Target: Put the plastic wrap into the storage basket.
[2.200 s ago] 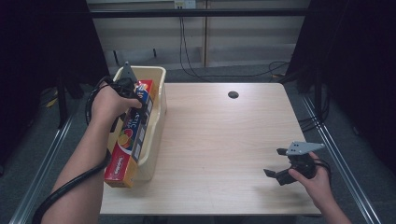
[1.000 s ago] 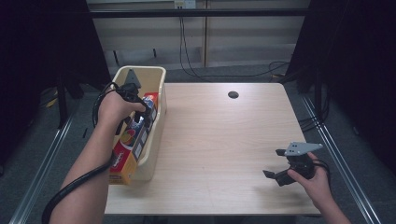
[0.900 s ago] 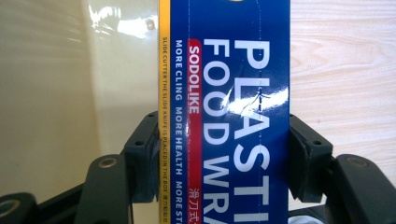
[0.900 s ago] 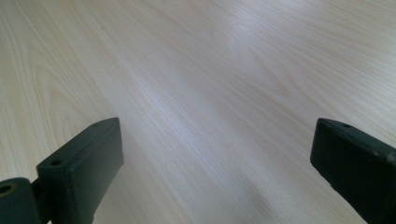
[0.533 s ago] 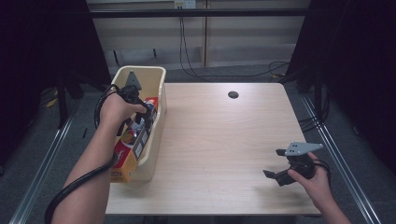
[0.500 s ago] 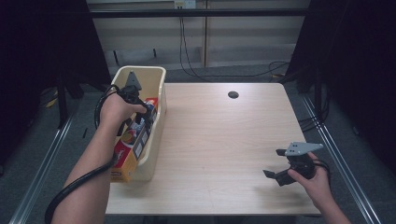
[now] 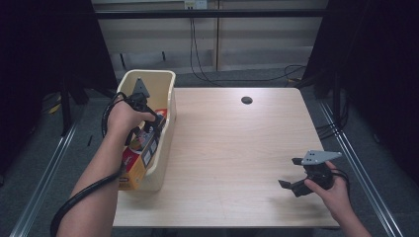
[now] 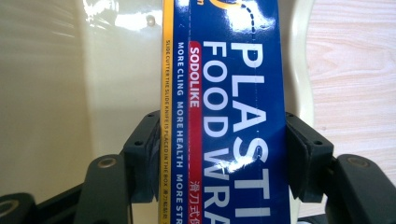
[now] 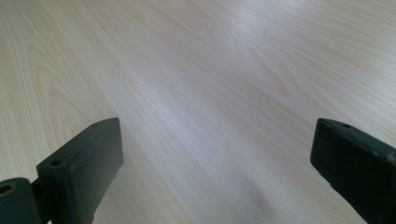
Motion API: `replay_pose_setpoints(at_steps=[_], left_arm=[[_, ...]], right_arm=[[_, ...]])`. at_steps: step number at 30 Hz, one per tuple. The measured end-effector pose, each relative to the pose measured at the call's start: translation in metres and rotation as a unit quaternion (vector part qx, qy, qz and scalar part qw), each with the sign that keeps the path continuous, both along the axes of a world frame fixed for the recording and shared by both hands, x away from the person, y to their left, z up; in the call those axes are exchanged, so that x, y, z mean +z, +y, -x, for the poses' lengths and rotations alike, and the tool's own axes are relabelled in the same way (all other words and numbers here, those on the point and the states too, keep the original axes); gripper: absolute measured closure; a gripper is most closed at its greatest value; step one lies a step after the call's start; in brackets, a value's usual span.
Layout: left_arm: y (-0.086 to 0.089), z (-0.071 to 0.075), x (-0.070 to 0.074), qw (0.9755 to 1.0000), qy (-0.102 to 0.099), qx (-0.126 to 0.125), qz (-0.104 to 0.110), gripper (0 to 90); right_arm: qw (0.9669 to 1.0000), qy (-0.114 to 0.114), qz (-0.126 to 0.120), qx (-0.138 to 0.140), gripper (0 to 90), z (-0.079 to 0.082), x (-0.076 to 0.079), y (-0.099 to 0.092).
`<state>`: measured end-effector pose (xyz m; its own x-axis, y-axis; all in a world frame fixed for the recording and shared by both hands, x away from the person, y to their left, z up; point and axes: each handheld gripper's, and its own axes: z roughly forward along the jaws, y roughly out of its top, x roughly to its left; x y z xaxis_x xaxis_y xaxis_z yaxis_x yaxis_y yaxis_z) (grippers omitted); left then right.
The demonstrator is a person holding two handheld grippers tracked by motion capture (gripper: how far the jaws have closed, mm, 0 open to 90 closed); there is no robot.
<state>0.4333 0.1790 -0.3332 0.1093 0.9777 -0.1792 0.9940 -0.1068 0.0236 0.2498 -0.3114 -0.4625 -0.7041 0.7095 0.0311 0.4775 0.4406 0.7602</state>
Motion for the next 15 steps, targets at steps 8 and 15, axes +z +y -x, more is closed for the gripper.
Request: replay_pose_setpoints(at_steps=[8, 15], left_arm=[[-0.0004, -0.0002, -0.0022, 1.0000, -0.006, 0.007, 0.002, 38.8], [-0.0001, -0.0010, -0.0072, 1.0000, -0.004, 0.007, 0.003, 38.3]], right_arm=[[1.0000, -0.002, 0.000, -0.001, 2.4, -0.0001, 0.0001, -0.0004], [1.0000, -0.003, 0.001, 0.001, 2.4, 0.0000, 0.0000, 0.0005]])
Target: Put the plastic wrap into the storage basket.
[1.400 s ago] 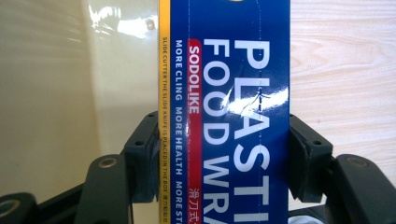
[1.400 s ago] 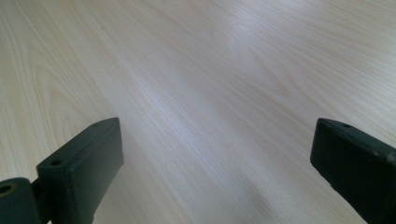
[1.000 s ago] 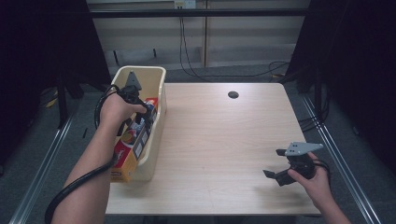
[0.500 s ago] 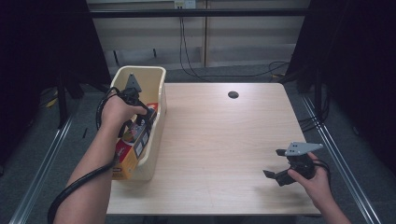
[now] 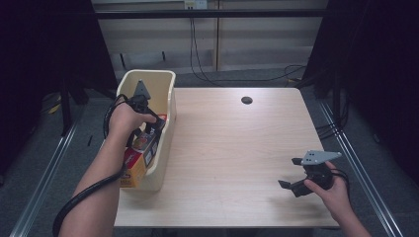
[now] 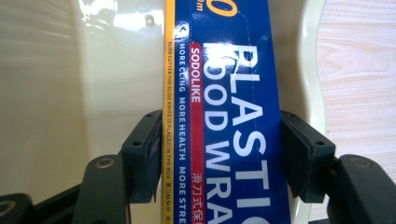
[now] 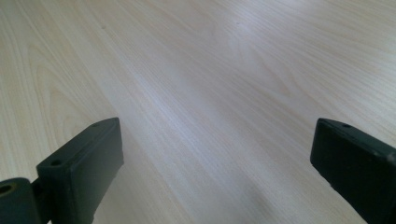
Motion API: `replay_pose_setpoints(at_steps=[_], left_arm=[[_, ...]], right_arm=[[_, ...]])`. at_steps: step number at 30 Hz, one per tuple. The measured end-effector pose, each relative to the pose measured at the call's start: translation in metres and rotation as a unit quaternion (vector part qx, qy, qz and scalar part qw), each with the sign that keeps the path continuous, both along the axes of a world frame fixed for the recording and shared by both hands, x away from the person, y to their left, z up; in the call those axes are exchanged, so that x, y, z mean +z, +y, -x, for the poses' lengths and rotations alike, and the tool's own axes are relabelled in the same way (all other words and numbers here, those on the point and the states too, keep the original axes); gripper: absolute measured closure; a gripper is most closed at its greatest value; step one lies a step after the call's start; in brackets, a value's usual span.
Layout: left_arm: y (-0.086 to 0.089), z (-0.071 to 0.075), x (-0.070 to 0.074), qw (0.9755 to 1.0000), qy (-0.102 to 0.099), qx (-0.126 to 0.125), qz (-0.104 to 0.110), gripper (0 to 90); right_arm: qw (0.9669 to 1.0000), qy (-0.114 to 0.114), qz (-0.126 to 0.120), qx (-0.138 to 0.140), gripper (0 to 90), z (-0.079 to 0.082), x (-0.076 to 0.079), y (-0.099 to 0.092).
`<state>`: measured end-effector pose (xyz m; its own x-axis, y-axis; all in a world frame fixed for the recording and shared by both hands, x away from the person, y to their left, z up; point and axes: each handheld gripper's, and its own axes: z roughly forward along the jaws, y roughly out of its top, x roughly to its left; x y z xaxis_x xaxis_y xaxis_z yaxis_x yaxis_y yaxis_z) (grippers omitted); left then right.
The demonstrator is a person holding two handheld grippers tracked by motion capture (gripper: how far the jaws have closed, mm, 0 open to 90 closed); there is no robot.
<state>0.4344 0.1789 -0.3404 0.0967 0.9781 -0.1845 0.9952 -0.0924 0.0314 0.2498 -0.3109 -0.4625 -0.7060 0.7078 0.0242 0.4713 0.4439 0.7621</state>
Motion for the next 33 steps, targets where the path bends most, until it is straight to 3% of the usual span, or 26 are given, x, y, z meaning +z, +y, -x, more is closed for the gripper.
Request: replay_pose_setpoints(at_steps=[12, 18, 24, 33], left_arm=[[0.000, 0.001, 0.000, 1.0000, -0.007, 0.002, 0.002, 37.6], [0.004, 0.001, 0.009, 0.9997, -0.016, 0.014, 0.007, 40.9], [0.003, 0.003, 0.018, 0.9995, -0.020, 0.011, 0.023, 40.6], [-0.005, 0.005, 0.035, 0.9987, -0.040, -0.008, 0.031, 31.2]], right_arm=[[1.0000, 0.000, -0.001, 0.000, 2.4, 0.000, 0.000, 0.000], [1.0000, 0.002, -0.001, 0.001, 2.4, 0.000, 0.000, 0.001], [1.0000, 0.000, 0.001, 0.000, 2.4, 0.000, 0.000, 0.001], [1.0000, -0.002, -0.001, 0.001, 2.4, 0.001, 0.001, 0.000]])
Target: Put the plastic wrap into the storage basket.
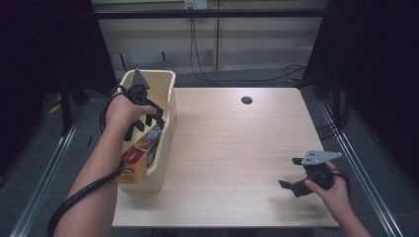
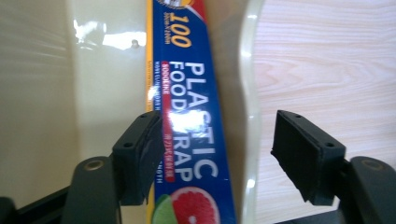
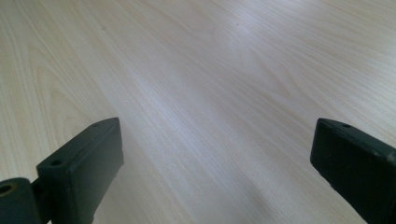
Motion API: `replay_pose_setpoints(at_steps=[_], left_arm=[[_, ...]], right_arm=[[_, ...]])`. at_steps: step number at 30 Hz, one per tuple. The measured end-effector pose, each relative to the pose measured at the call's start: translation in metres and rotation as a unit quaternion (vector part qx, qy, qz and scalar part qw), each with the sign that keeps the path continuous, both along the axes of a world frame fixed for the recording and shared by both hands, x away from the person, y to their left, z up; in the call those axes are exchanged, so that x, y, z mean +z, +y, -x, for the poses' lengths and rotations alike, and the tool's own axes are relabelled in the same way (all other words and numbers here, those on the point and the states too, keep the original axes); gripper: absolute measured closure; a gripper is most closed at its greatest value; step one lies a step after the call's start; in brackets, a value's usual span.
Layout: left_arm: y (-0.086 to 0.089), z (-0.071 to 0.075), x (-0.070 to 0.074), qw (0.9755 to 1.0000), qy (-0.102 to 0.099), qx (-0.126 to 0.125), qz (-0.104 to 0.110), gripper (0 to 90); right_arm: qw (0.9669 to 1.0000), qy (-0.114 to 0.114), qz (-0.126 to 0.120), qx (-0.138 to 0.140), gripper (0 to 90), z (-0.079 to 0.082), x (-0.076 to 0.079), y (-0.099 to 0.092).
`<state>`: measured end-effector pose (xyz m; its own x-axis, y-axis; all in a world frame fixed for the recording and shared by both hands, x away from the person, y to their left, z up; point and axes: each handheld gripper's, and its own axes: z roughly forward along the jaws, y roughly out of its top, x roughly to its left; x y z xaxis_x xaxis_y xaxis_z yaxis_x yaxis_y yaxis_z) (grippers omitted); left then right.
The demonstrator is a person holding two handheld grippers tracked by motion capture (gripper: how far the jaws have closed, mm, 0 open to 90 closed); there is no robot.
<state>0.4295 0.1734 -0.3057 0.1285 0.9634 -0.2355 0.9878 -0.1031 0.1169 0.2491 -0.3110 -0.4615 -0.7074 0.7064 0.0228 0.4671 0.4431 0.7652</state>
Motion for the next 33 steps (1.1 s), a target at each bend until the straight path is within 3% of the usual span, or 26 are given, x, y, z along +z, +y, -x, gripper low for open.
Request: replay_pose_setpoints(at_steps=[13, 33], left_arm=[[-0.023, 0.003, 0.011, 0.9989, -0.026, -0.025, 0.029, 18.3], [-0.063, 0.005, 0.007, 0.9946, -0.039, -0.073, 0.062, 12.9]], right_arm=[[1.0000, 0.000, 0.001, 0.001, 2.4, 0.000, 0.001, 0.001], [1.0000, 0.001, -0.001, 0.001, 2.4, 0.000, 0.000, 0.000]])
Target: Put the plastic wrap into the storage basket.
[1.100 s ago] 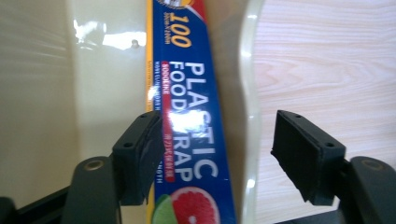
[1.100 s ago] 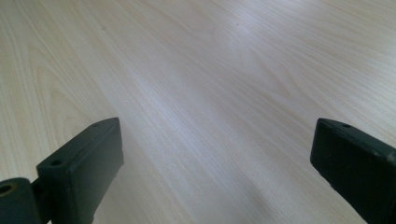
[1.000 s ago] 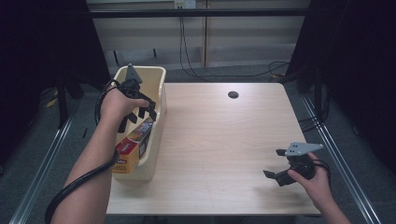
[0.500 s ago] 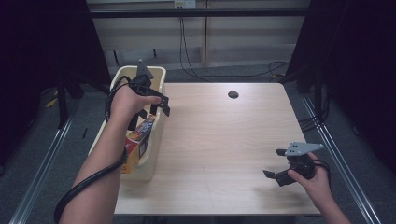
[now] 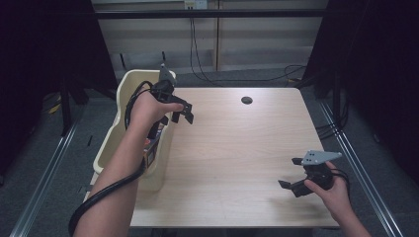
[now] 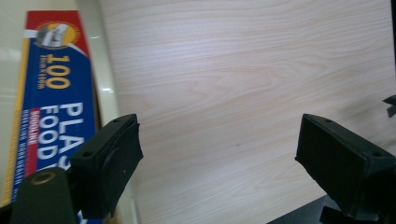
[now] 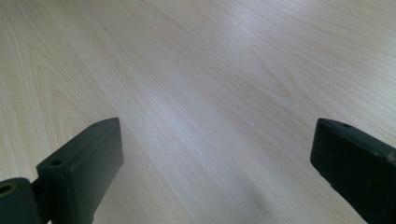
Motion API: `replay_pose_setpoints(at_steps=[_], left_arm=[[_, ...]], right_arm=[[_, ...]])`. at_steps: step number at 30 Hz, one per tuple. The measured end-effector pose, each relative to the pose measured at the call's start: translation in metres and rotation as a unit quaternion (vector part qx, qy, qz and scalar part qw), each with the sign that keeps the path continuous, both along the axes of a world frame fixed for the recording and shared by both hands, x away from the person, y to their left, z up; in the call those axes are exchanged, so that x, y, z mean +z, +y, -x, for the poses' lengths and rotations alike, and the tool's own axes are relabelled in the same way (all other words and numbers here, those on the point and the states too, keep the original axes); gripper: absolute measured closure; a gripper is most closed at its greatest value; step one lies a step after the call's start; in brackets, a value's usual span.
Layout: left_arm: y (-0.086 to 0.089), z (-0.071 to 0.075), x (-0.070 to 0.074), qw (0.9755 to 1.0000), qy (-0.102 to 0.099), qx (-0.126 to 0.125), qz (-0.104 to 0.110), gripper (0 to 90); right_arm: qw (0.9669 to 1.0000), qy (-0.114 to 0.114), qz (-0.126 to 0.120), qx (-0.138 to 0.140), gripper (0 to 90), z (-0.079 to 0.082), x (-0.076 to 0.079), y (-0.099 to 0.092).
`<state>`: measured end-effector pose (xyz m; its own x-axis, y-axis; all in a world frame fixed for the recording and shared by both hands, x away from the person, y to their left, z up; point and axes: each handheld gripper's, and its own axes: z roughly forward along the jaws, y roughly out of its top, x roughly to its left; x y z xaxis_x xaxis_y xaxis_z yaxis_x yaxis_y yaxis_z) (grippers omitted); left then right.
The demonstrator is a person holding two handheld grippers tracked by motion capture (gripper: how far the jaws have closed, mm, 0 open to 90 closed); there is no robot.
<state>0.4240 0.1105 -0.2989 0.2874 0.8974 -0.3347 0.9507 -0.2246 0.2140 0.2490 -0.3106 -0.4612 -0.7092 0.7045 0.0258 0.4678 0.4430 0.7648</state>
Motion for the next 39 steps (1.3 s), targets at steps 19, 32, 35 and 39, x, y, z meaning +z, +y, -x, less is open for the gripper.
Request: replay_pose_setpoints(at_steps=[19, 32, 35, 39], left_arm=[[-0.038, 0.003, -0.016, 0.9989, -0.014, -0.042, 0.014, 7.1], [-0.053, 0.007, -0.031, 0.9979, -0.016, -0.053, 0.034, 5.3], [-0.055, 0.007, -0.034, 0.9975, -0.014, -0.059, 0.036, 5.2], [-0.060, 0.009, -0.040, 0.9972, -0.010, -0.066, 0.036, 5.2]], right_arm=[[1.0000, 0.000, 0.001, 0.000, 2.4, 0.000, 0.000, 0.000], [1.0000, 0.001, 0.002, 0.001, 2.4, 0.000, 0.000, 0.000], [1.0000, 0.001, 0.002, 0.001, 2.4, 0.000, 0.000, 0.000], [1.0000, 0.000, 0.002, 0.001, 2.4, 0.000, -0.001, 0.000]])
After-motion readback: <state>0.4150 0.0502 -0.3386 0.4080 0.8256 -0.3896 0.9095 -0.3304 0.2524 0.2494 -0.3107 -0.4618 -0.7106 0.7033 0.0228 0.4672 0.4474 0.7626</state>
